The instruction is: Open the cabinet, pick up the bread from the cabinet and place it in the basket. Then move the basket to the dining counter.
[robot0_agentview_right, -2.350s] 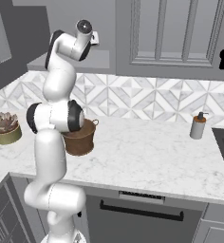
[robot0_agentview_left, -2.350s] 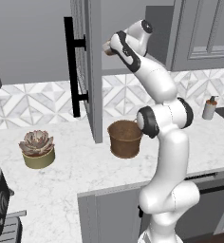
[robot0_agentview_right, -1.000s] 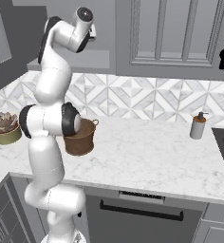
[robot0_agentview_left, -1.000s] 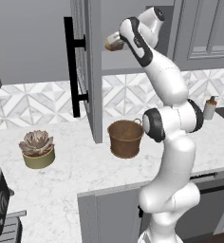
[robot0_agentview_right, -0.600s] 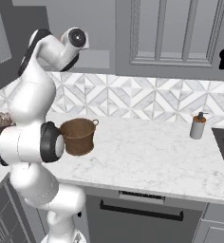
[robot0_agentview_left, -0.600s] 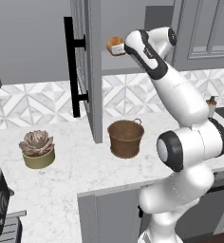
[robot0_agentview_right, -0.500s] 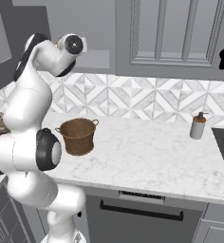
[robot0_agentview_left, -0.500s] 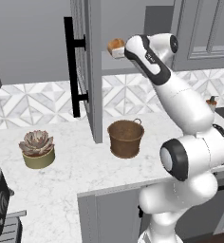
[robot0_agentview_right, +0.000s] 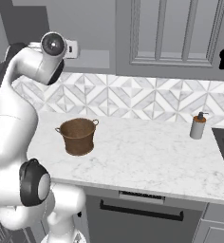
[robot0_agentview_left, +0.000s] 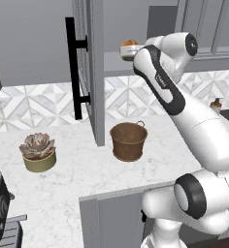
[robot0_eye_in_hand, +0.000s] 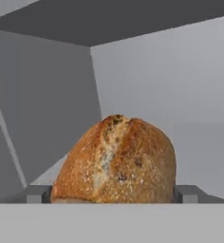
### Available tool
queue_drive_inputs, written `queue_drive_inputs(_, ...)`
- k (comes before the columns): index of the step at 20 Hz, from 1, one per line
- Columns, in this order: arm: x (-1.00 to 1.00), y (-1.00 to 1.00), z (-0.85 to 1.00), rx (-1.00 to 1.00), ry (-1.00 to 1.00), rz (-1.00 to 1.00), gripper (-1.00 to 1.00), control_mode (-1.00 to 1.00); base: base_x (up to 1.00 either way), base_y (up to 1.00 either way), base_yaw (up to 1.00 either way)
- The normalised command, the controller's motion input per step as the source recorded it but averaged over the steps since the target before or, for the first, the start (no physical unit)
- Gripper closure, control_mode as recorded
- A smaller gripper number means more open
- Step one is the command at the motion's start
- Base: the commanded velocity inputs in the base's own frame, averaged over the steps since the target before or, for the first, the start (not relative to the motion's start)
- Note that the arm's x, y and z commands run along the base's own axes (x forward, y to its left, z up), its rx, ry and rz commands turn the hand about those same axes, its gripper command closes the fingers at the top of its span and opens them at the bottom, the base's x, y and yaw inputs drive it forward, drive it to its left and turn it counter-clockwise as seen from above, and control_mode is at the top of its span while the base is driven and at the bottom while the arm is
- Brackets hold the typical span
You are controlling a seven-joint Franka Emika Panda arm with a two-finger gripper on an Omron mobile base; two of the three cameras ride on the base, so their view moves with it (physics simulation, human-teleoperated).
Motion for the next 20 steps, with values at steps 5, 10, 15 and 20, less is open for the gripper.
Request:
queue_drive_inputs(5,-1.00,-0.45,-0.36,0.01,0.64,-0.02,1.00,-1.00,0.00,0.00,0.00)
queue_drive_inputs(10,-0.99,-0.27,-1.00,-0.03,0.41,0.00,1.00,-1.00,0.00,0.00,0.00)
queue_drive_inputs(15,-0.22,-0.02,-1.00,0.00,0.04,0.00,1.00,-1.00,0.00,0.00,0.00)
queue_drive_inputs(20,0.61,-0.18,-1.00,0.00,0.07,0.00,1.00,-1.00,0.00,0.00,0.00)
